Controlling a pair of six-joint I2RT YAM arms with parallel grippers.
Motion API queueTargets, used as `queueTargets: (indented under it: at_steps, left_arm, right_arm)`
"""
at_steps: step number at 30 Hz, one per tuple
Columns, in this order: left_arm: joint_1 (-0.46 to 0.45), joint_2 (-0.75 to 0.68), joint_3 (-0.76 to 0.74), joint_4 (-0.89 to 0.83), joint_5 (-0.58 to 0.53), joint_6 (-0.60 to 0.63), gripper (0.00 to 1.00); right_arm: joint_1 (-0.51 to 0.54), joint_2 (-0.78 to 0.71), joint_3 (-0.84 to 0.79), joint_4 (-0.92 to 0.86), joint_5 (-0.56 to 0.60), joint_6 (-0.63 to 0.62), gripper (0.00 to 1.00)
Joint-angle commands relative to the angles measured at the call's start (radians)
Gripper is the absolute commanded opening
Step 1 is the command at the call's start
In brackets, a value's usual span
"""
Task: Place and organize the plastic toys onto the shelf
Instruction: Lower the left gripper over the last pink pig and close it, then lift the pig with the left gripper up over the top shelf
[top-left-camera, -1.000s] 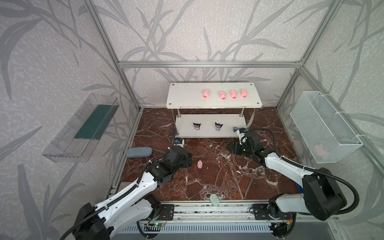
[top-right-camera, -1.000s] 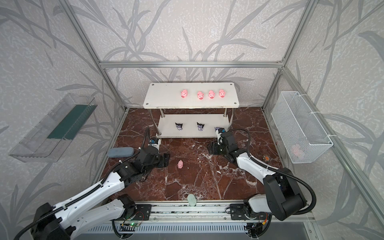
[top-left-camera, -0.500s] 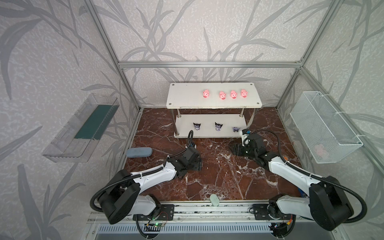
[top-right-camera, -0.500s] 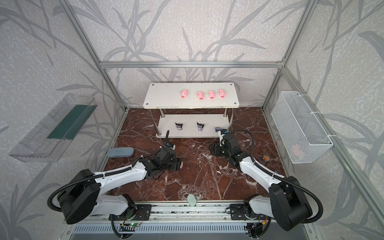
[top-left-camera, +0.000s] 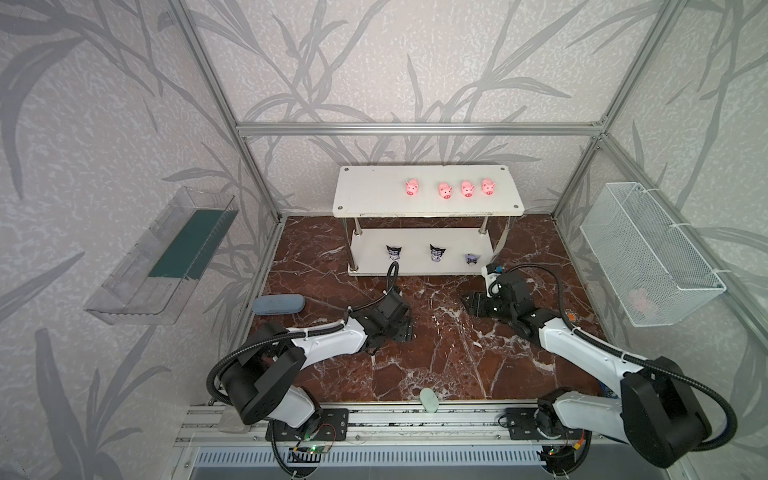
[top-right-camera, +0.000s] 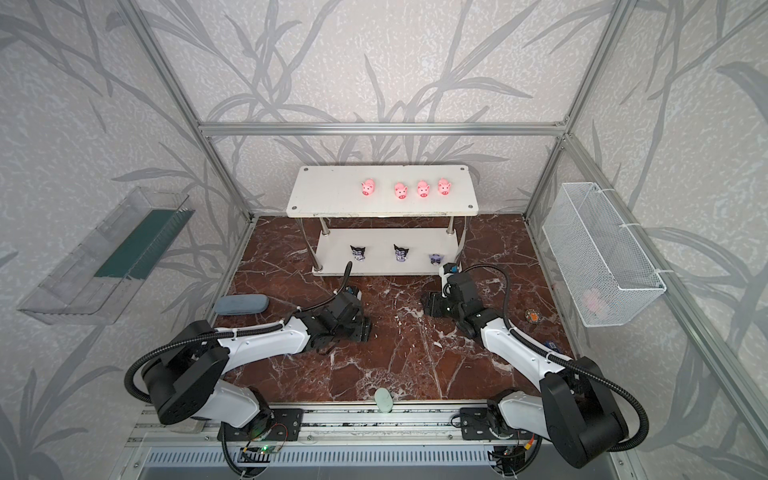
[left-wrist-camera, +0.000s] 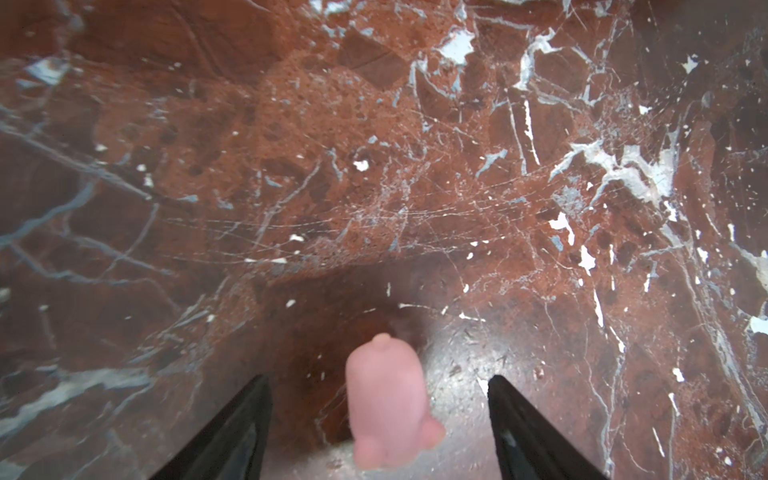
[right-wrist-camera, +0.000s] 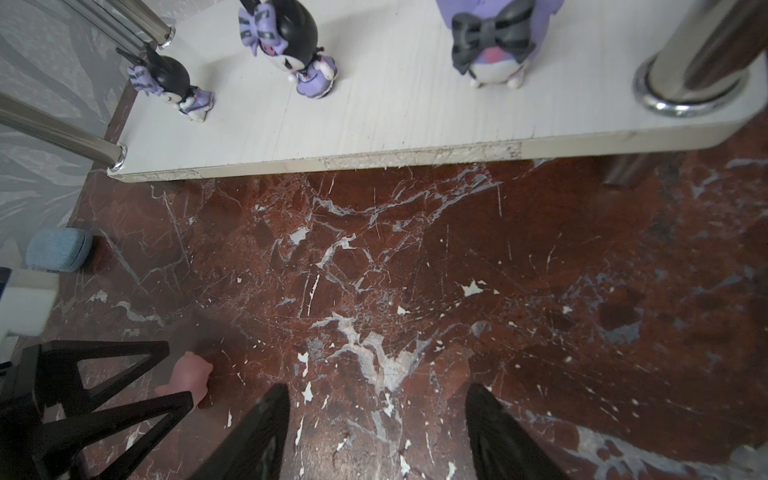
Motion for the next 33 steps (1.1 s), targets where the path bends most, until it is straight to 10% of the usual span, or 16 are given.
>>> queueTargets:
  at_steps: [1, 18, 33]
  left_arm:
    - [-0.013, 0.024, 0.035, -0.014, 0.005, -0.009, 0.80]
    - [-0.031, 0.078, 0.070, -0.068, -0.033, -0.025, 0.42]
    - [-0.030, -0.035, 0.184, -0.308, -0.098, -0.020, 0.31]
  right_arm:
    - [-0.005, -0.003, -0.002, 0.007, 0.010, -0.008, 0.68]
    - [-0.008, 0.039, -0.001, 0.030, -0.002, -0.009, 0.68]
    - [-0.025, 0.062, -0.010, 0.045, -0.016, -0.010, 0.68]
